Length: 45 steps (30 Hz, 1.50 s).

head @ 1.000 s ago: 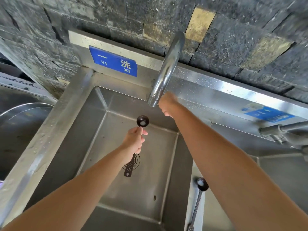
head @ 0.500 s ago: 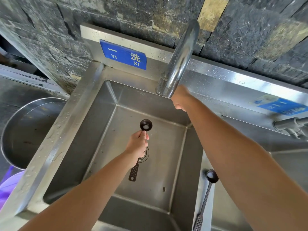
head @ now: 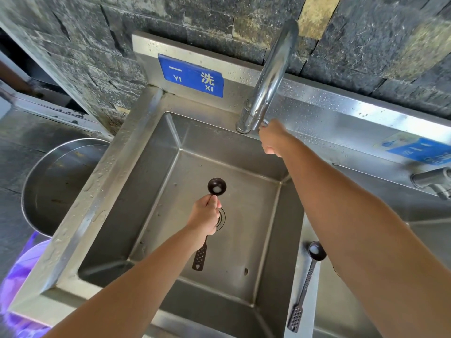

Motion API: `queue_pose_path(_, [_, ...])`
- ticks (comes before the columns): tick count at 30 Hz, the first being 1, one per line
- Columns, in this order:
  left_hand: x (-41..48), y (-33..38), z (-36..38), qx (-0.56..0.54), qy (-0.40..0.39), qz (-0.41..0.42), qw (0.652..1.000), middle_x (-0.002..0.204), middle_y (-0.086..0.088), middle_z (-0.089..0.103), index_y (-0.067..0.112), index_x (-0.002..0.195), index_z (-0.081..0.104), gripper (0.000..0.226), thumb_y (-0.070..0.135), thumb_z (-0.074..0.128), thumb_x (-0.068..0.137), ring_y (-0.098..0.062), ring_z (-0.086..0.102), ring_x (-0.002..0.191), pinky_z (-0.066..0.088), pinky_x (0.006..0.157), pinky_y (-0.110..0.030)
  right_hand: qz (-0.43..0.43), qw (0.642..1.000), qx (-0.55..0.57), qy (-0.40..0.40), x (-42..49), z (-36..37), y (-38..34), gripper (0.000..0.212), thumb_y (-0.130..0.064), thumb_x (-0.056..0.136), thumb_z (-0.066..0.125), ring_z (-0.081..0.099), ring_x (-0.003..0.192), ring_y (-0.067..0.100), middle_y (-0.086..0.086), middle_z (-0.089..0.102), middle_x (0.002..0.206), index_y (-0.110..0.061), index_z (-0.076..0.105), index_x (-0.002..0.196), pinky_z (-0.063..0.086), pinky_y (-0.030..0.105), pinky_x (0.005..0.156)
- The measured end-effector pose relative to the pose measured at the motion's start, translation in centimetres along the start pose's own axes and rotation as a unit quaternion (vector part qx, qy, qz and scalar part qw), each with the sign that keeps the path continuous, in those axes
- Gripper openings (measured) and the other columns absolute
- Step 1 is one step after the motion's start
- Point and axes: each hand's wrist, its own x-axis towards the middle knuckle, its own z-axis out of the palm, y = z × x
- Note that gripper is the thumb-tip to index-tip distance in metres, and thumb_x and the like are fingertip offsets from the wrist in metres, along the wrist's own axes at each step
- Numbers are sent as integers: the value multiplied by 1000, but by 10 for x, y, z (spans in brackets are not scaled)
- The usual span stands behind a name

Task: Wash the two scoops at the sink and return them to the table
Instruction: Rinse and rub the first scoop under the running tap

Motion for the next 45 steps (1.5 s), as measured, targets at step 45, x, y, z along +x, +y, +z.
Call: queue_pose_path(45, [-50,41,4,-143,-13,-21,989,51,-5,52,5,85,55,12,8,48,95,-17,51,41,47,42,-28,106,936,320,-99,-223,83,40,18,-30,102,49,67,63,15,4,68,77,-24,66,99,58,31,54])
